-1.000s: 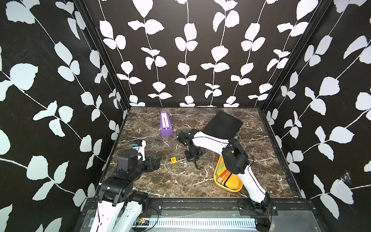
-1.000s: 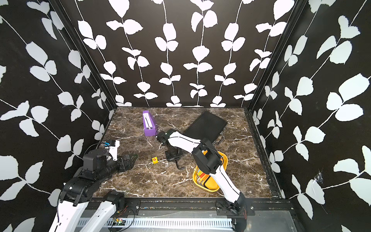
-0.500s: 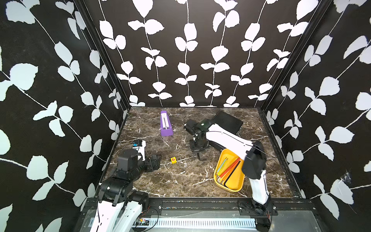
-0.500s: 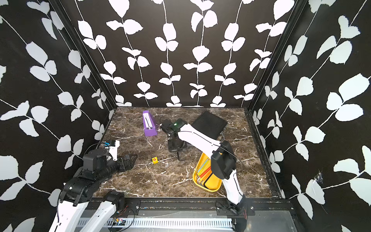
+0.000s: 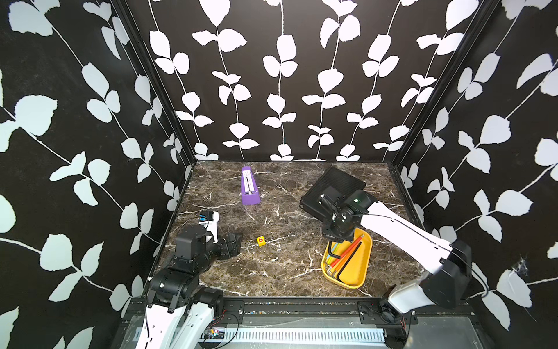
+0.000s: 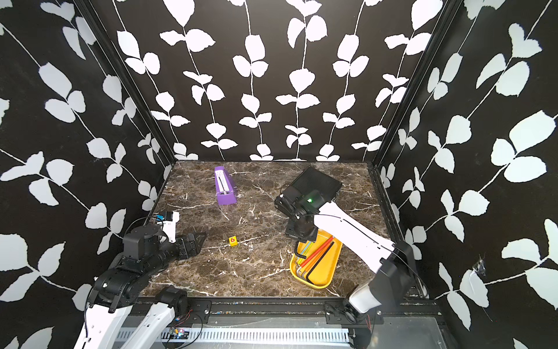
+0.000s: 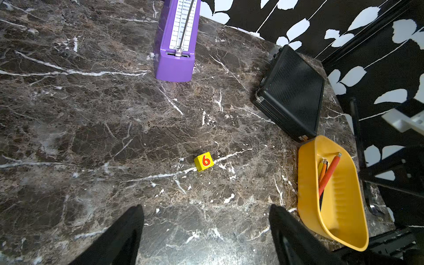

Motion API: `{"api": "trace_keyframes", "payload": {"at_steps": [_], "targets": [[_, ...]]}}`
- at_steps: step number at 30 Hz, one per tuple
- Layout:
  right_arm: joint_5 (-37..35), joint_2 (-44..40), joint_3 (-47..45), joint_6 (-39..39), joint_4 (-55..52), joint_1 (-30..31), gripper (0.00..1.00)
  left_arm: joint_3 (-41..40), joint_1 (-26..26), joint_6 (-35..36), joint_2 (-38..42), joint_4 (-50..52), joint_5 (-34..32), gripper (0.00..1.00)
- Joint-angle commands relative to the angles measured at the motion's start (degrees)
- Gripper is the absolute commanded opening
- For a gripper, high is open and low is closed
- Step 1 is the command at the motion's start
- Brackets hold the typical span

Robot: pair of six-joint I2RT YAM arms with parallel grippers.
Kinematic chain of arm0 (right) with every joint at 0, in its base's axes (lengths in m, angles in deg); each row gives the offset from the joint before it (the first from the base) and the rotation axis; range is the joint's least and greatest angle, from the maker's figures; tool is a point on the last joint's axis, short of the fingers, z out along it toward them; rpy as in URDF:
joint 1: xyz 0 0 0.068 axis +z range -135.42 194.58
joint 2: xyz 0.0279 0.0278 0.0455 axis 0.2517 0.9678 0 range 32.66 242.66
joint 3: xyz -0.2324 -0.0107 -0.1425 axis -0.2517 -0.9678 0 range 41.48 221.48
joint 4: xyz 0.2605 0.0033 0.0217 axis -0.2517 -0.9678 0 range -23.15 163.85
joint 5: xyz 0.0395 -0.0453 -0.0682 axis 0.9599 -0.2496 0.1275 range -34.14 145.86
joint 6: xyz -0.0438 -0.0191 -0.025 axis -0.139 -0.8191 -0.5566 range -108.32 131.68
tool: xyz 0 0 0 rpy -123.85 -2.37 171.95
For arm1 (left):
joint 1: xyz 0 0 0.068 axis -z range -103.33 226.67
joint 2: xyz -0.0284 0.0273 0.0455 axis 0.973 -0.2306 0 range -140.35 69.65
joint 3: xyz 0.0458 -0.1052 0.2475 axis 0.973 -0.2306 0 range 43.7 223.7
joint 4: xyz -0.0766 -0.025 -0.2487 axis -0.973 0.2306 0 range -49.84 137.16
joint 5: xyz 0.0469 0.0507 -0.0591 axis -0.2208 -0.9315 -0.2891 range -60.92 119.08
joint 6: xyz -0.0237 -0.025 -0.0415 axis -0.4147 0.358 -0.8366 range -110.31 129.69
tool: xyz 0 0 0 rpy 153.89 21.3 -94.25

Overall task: Put the hex key on the desktop into the storage box
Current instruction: Place the Allen key in the storage box.

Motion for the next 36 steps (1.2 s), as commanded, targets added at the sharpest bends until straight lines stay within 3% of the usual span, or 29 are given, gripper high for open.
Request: {"api": "trace_keyframes", "payload": {"at_steps": [1, 16, 36], "targets": [[0.1, -3.68, -5.34, 9.76, 2.11, -0.15, 0.0, -0.58, 0.22, 0.35, 0.43, -1.22, 0.48, 0.87], [5.32, -6.53, -16.64, 26.54, 10.41, -2.12, 0.0, -0.58, 0.22, 0.26, 0.7, -1.15, 0.31, 0.87], [6.43, -1.91, -20.74, 29.05, 15.86, -4.81, 0.0, -0.51, 0.22, 0.18, 0.42, -0.99, 0.04, 0.86]]}}
